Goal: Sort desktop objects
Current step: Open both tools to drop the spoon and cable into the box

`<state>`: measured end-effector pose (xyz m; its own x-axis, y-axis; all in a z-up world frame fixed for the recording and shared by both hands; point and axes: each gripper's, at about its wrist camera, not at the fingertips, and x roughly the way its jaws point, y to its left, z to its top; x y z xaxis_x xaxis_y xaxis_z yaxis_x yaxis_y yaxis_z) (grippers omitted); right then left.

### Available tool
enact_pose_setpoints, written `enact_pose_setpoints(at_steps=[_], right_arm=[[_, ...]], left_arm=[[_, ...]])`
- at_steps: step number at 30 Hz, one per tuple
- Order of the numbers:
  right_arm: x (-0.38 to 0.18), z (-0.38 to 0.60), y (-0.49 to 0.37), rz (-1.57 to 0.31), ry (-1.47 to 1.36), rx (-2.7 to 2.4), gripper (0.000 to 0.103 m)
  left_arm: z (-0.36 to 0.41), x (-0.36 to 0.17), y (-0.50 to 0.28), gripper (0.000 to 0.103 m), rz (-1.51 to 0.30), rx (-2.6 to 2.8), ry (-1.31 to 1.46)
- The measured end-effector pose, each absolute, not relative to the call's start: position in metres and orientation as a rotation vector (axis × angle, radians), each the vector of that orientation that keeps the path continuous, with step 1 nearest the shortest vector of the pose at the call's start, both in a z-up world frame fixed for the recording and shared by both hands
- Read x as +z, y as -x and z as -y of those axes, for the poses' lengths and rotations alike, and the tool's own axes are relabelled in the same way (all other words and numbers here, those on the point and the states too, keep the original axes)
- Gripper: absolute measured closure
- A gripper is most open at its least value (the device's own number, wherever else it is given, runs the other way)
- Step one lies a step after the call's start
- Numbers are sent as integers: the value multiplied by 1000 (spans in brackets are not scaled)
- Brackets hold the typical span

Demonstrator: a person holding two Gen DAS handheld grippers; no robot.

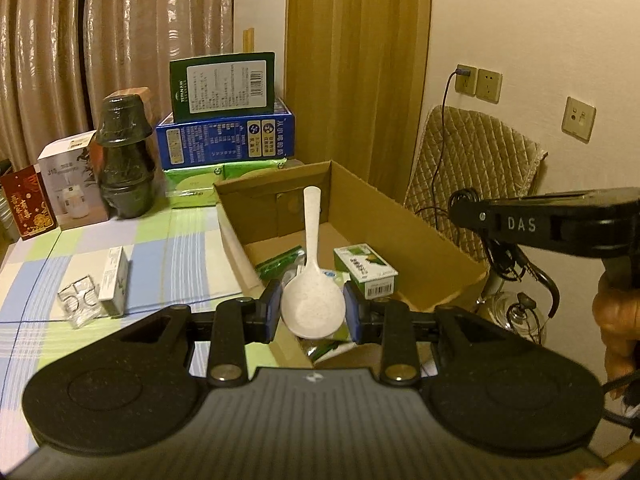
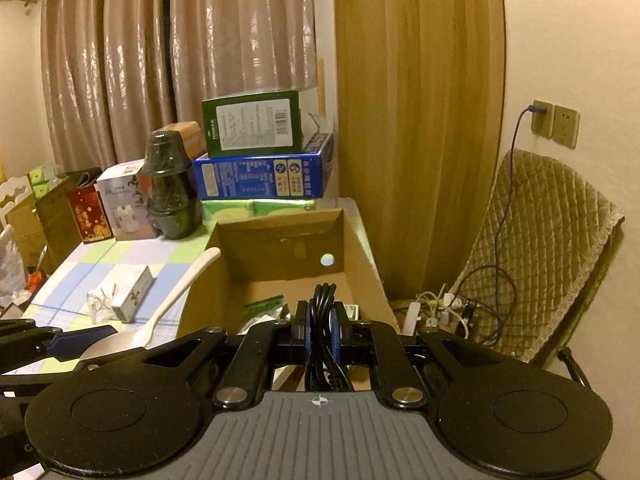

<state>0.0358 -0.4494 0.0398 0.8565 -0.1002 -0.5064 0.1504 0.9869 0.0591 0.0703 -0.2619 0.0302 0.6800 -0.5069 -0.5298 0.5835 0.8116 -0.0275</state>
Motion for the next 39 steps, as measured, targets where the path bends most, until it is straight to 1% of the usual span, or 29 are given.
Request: enact_pose_setpoints(at_steps=[15, 26, 28, 30, 32, 34, 37, 39], right_arm=[[36, 476, -85, -543, -144, -97, 96], [23, 478, -112, -577, -155, -73, 96], [21, 478, -116, -588, -160, -69, 93], [21, 479, -115, -579, -159, -82, 80], [21, 481, -114, -574, -177, -86, 75], [21, 482, -112, -570, -186, -91, 74], [22, 484, -106, -562, -191, -102, 70], [24, 485, -102, -559, -195, -109, 66]], left_arm=[[296, 22, -114, 75, -580, -609, -139], [302, 8, -137, 75, -600, -614, -123], [301, 7, -139, 75, -602, -612, -124], [296, 8, -140, 75, -601, -606, -119], [290, 8, -142, 75, -605, -596, -110], [284, 7, -143, 75, -611, -586, -104], [271, 7, -143, 71, -613, -562, -95], [262, 7, -142, 70, -616, -551, -90]])
